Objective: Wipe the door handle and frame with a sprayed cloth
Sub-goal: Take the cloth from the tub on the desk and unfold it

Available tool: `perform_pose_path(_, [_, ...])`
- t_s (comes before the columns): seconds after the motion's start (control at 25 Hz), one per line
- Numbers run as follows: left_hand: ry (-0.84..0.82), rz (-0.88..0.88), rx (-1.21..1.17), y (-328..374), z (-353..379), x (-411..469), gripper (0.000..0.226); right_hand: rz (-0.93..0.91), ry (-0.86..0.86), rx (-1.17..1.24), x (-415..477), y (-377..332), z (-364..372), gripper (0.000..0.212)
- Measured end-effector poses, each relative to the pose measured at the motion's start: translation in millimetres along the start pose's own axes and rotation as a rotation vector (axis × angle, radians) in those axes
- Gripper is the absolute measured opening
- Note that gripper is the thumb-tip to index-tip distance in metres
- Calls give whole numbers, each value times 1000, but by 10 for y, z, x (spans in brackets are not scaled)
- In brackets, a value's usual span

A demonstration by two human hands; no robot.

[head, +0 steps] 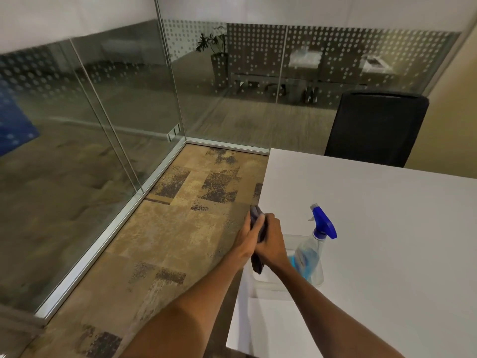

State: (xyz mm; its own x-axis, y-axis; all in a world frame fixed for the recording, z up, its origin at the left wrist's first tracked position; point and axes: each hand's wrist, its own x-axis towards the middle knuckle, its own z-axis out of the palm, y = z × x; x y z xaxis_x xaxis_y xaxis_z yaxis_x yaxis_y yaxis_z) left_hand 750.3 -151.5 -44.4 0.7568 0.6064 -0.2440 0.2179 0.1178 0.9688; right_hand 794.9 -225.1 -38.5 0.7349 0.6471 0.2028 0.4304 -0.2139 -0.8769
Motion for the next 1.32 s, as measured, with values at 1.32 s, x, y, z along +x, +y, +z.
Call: perform_pose_path(1.32, [256, -107, -398, 856, -1368, -438, 12, 129, -181, 274, 514, -1252, 200, 26])
